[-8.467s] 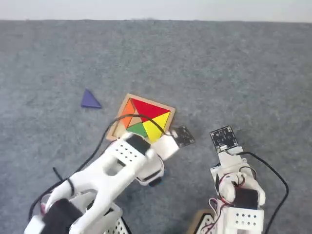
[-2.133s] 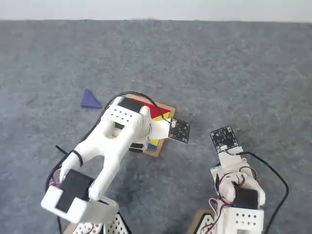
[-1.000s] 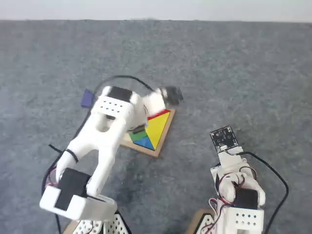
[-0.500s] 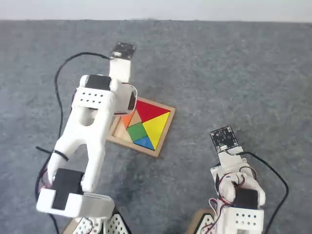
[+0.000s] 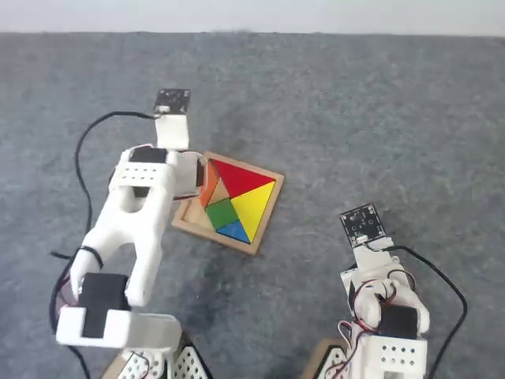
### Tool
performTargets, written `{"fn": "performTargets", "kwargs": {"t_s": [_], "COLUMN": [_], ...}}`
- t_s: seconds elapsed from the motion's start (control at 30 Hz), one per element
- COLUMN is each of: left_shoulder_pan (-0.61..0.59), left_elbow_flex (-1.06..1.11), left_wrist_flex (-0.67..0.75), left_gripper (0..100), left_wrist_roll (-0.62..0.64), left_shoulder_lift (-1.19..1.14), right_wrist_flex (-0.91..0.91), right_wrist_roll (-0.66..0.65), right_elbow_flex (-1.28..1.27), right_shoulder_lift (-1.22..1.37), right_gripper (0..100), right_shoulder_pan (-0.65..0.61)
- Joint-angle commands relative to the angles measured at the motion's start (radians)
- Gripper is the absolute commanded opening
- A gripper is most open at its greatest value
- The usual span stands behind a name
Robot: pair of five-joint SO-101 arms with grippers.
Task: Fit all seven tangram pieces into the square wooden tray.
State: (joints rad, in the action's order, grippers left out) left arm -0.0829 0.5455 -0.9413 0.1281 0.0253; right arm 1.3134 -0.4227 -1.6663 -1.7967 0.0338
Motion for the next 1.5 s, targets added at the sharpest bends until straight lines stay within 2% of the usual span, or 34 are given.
{"fn": "performTargets", "kwargs": {"t_s": [0.0, 0.17, 0.4, 0.53, 0.67, 0.9, 1.2, 1.47], "left_shoulder_pan": [-0.086, -0.164, -0.203, -0.206, -0.224, -0.311, -0.285, -0.269], "left_elbow_flex": [-0.048, -0.093, -0.134, -0.170, -0.338, -0.507, -0.598, -0.760], "left_wrist_flex": [0.038, 0.011, 0.025, 0.092, -0.020, -0.081, -0.092, -0.221], "left_gripper": [9, 9, 19, 19, 19, 19, 19, 19], "left_wrist_roll": [0.002, -0.025, -0.023, 0.107, 0.140, 0.173, 0.150, 0.137], "left_shoulder_lift": [0.020, 0.017, 0.002, -0.101, -0.249, -0.427, -0.555, -0.664], "right_wrist_flex": [0.002, 0.002, 0.002, 0.002, 0.002, 0.002, 0.002, 0.002], "right_wrist_roll": [-0.008, -0.008, -0.008, -0.008, -0.008, -0.008, -0.008, -0.008], "right_elbow_flex": [-0.017, -0.017, -0.017, -0.017, -0.017, -0.017, -0.017, -0.017], "right_shoulder_lift": [-0.016, -0.016, -0.016, -0.016, -0.016, -0.016, -0.016, -0.016], "right_gripper": [0.8, 0.8, 0.8, 0.8, 0.8, 0.8, 0.8, 0.8], "right_shoulder_pan": [-0.004, -0.004, -0.004, -0.004, -0.004, -0.004, -0.004, -0.004]}}
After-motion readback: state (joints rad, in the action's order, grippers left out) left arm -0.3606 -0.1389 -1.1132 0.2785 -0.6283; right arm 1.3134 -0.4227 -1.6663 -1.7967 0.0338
